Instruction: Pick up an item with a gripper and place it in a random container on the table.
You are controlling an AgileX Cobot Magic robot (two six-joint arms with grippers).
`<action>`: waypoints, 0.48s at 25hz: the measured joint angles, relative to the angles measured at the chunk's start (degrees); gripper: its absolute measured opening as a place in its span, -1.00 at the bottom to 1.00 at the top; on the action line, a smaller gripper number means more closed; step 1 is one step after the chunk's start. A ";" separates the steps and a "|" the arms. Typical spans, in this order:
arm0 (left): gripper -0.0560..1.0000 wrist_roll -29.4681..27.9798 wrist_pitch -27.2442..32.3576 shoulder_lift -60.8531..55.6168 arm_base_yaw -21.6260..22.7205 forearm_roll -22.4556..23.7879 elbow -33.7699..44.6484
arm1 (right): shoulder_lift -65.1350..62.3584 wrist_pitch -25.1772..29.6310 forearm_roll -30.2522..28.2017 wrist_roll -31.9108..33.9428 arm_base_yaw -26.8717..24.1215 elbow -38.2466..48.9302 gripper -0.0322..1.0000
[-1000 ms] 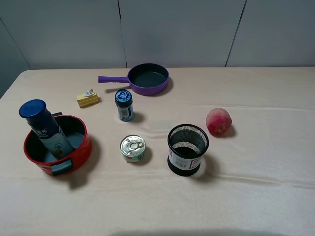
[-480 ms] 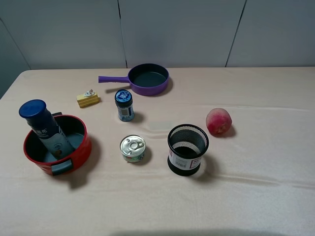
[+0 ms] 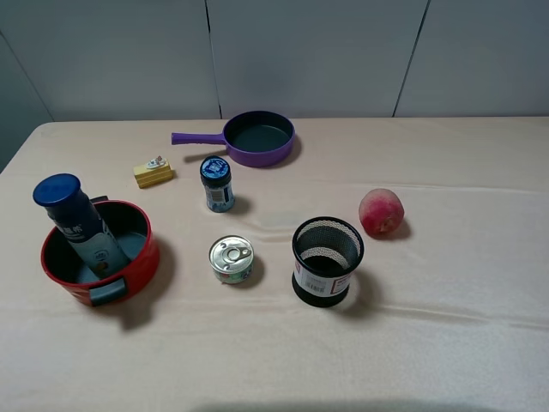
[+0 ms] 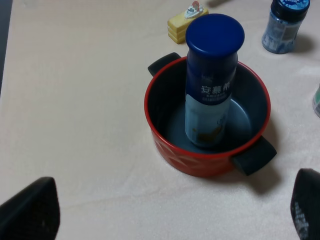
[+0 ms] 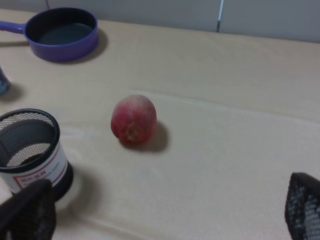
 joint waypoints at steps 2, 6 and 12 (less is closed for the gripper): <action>0.86 0.00 0.00 0.00 0.00 0.00 0.00 | 0.00 0.00 0.00 0.00 0.00 0.00 0.41; 0.86 0.00 0.00 0.00 0.00 0.00 0.00 | 0.00 0.00 0.00 -0.05 0.00 0.00 0.41; 0.86 0.00 0.00 0.00 0.00 0.00 0.00 | 0.00 0.00 0.02 -0.05 0.00 0.00 0.41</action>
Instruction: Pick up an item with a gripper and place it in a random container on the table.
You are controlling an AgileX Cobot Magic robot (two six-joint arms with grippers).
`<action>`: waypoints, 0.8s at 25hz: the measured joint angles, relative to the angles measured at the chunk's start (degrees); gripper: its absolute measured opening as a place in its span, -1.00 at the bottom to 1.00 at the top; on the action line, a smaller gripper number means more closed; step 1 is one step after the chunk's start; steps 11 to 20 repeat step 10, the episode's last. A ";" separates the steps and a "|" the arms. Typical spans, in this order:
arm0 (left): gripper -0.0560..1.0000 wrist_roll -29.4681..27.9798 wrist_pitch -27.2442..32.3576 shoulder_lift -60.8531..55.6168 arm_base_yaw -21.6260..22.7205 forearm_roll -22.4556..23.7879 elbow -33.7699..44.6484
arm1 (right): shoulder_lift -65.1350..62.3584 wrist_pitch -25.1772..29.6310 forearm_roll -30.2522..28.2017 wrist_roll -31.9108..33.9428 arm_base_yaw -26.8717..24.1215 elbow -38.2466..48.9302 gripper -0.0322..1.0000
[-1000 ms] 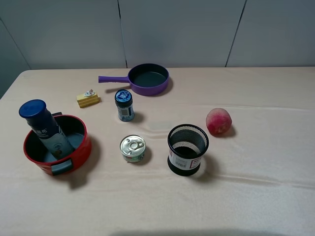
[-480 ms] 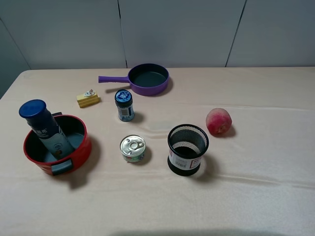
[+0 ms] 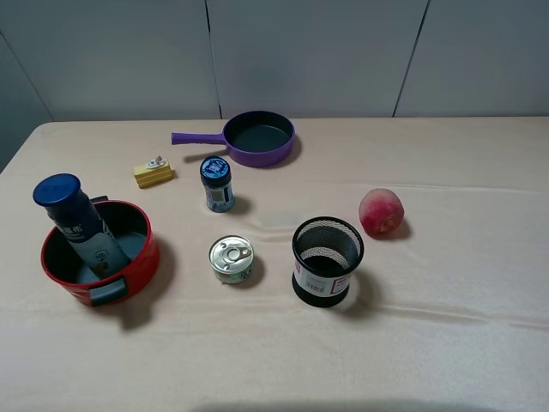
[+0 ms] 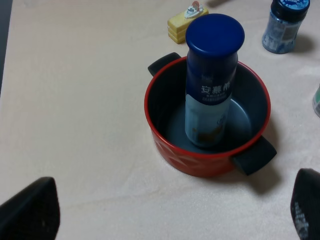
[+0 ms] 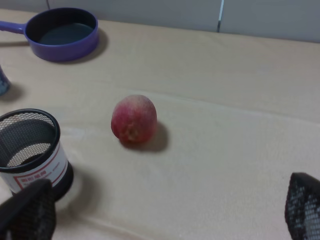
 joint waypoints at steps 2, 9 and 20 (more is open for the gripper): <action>0.86 0.00 0.00 0.00 0.00 0.00 0.00 | 0.00 0.00 0.00 0.00 0.00 0.00 0.41; 0.86 0.00 0.00 0.00 0.00 0.00 0.00 | 0.00 0.00 0.00 0.00 0.00 0.00 0.41; 0.86 0.00 0.00 0.00 0.00 0.00 0.00 | 0.00 0.00 0.00 0.00 0.00 0.00 0.41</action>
